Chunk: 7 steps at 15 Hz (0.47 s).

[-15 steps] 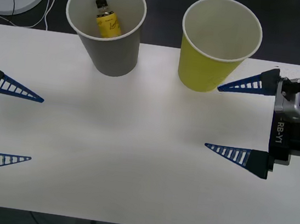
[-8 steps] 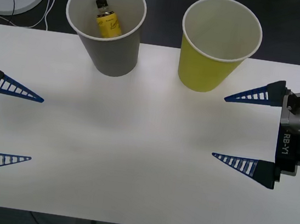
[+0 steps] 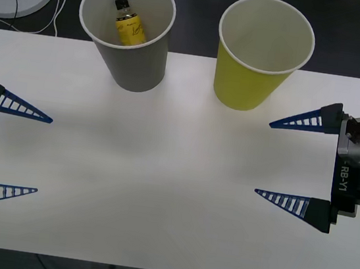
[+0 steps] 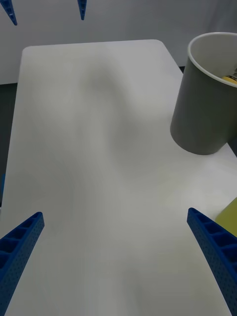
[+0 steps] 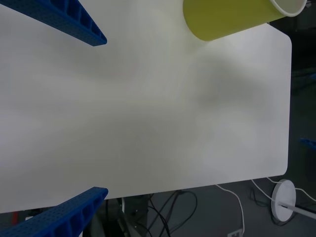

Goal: Put the can into the green bin and the plastic bottle into the gray bin

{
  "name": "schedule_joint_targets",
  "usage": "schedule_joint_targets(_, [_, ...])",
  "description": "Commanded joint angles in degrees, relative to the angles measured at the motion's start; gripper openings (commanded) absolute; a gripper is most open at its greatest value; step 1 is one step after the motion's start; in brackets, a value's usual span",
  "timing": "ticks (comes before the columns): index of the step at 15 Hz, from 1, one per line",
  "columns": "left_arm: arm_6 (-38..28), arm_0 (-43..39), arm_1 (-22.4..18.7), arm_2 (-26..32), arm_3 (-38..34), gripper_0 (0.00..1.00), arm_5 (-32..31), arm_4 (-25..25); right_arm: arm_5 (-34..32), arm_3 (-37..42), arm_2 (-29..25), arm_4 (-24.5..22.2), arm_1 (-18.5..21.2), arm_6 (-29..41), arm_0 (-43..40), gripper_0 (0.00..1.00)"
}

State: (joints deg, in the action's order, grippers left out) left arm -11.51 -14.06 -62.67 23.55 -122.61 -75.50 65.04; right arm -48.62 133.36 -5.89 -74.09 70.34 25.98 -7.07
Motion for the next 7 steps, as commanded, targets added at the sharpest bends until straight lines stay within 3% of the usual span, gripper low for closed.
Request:
schedule_joint_targets(1, [0.0,0.0,0.0,0.0,0.0,1.00,0.0,0.0,-0.1,0.0,0.0,1.1,0.0,0.2,-0.2,1.00])
schedule_joint_targets(7, [0.0,0.0,0.0,0.0,0.0,1.00,0.0,0.0,-0.1,0.0,0.0,1.1,0.0,0.2,-0.2,1.00])
